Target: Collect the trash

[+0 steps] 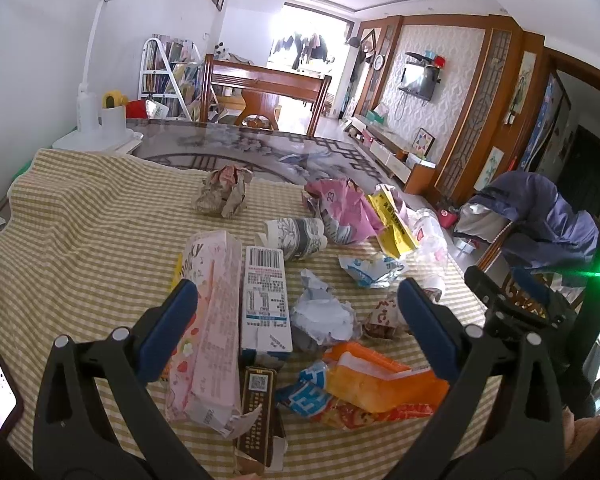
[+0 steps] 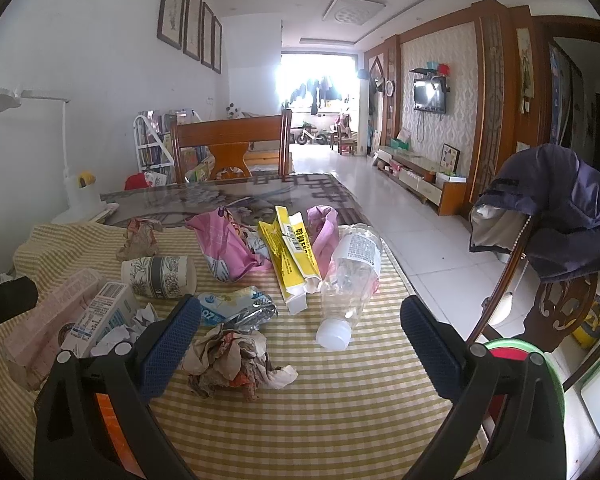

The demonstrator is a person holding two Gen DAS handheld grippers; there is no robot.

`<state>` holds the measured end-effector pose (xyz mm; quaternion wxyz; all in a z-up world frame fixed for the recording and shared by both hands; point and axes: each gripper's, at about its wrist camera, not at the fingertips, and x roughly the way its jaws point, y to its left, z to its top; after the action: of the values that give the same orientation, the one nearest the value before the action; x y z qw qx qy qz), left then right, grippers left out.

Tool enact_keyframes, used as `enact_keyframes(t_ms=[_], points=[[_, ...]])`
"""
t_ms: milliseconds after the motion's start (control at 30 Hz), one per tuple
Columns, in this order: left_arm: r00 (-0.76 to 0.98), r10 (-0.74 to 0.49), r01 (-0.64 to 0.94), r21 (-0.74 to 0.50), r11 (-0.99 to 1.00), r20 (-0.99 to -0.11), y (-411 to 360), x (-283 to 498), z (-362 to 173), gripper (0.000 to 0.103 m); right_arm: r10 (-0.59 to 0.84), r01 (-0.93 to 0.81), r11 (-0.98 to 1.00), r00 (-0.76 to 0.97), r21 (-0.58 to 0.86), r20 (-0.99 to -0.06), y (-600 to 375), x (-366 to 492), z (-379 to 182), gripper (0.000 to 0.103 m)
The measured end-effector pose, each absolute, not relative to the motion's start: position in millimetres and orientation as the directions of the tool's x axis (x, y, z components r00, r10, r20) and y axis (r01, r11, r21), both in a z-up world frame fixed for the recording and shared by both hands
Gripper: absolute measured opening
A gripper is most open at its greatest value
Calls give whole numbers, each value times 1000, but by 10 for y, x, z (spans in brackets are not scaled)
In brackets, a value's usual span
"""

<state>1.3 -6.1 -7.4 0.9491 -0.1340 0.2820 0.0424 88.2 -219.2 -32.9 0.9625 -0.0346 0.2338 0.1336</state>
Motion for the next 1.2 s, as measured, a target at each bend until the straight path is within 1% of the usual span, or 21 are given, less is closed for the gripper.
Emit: enact_keyframes(t_ms=[1200], points=[[827, 8, -163, -226, 960, -562, -26, 39, -135, 98, 243, -274, 962, 849, 2, -469, -2234, 893, -362, 96]])
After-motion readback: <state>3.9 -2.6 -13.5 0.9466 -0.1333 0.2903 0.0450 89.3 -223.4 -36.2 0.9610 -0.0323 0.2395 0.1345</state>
